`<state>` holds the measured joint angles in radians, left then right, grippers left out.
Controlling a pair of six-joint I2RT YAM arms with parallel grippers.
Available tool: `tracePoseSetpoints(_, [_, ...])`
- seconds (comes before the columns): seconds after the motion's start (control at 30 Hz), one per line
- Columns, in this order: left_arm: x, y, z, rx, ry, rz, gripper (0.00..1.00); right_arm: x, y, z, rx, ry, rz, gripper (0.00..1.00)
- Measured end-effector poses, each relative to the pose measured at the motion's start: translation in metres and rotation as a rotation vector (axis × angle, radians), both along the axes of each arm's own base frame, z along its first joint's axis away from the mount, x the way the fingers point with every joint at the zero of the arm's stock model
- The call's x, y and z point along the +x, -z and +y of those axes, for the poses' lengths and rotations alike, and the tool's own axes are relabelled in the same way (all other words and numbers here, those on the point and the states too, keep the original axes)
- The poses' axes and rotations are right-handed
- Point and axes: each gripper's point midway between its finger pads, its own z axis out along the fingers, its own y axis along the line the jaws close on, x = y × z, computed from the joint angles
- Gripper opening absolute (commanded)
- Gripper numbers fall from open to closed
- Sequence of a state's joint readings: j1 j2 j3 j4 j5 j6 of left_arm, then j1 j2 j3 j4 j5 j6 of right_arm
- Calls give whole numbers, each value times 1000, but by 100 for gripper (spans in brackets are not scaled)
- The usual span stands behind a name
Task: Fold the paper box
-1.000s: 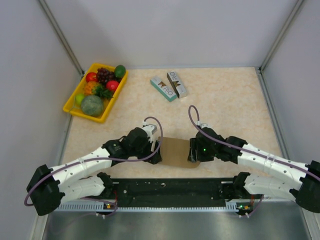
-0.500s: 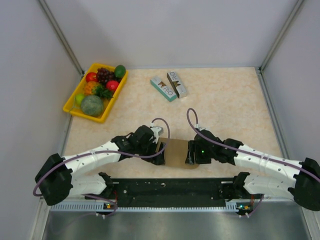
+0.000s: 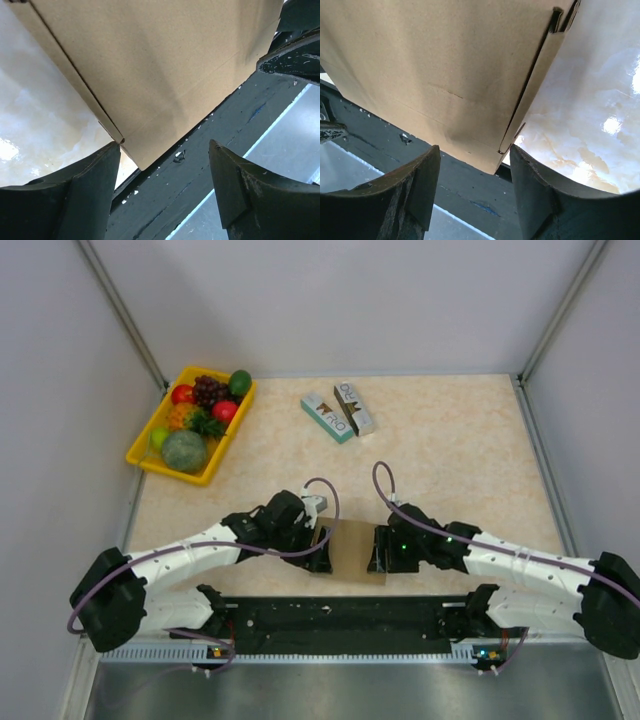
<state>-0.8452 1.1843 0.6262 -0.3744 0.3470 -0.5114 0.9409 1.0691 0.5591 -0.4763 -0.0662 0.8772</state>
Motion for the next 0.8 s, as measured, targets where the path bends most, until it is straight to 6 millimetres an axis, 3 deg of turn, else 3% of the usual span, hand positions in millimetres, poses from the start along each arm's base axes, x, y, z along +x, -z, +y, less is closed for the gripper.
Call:
tracePoseSetpoints(0.33, [3,-7,4,-66,-49,8,62,0,-2,4,45,25,5,54])
tracePoseSetpoints(0.8, [-3,4,11,-72,-73,23,39,4,-4,-11,172,151,11,28])
